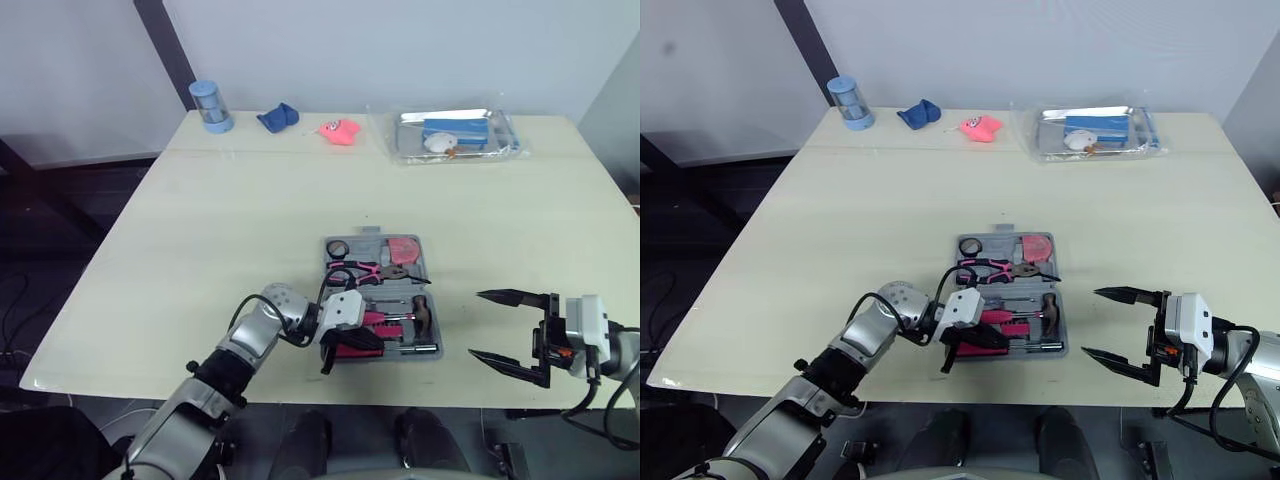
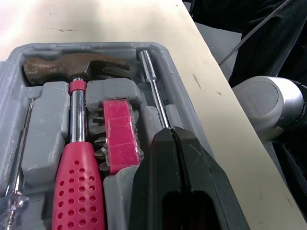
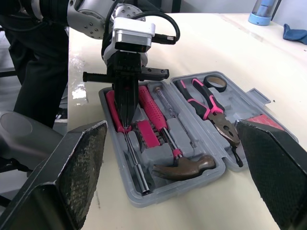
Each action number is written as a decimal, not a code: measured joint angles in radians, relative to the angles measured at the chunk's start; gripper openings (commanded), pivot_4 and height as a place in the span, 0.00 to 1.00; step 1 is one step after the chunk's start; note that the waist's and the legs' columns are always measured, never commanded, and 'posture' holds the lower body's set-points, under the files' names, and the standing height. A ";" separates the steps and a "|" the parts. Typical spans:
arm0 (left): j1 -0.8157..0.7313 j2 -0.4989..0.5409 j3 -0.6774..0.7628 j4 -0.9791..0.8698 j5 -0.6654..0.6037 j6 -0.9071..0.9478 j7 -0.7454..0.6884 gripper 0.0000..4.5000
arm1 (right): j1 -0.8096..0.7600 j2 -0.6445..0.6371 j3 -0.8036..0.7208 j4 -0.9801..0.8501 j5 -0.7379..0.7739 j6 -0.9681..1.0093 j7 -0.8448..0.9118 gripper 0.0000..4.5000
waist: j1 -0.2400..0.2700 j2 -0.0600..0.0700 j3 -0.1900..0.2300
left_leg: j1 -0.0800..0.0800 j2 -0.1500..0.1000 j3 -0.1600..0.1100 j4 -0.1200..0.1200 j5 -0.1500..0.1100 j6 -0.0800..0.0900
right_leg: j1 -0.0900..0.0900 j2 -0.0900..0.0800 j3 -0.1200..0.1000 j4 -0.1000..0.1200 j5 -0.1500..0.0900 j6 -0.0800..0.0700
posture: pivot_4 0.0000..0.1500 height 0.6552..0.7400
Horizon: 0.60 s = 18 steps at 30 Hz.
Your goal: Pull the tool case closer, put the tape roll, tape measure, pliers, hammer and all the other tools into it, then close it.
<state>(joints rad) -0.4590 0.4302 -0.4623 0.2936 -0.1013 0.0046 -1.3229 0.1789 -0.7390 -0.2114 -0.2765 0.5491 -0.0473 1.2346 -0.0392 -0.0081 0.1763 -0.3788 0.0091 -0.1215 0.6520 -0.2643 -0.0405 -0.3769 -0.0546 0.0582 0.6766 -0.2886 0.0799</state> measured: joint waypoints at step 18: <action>0.109 0.070 0.226 -0.184 -0.141 0.135 0.090 0.00 | -0.115 0.048 0.066 0.057 -0.032 0.071 -0.088 1.00 | -0.003 0.000 0.000 | 0.000 0.000 0.000 0.000 0.000 0.000 | 0.000 0.000 0.000 0.000 0.000 0.000 | 1.00 1.00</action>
<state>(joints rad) -0.3497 0.5005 -0.2366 0.1096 -0.2419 0.1394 -1.2329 0.0643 -0.6906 -0.1452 -0.2192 0.5170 0.0238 1.1461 -0.0418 -0.0080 0.1764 -0.3792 0.0093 -0.1217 0.6520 -0.2643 -0.0406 -0.3773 -0.0546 0.0581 0.6764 -0.2885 0.0798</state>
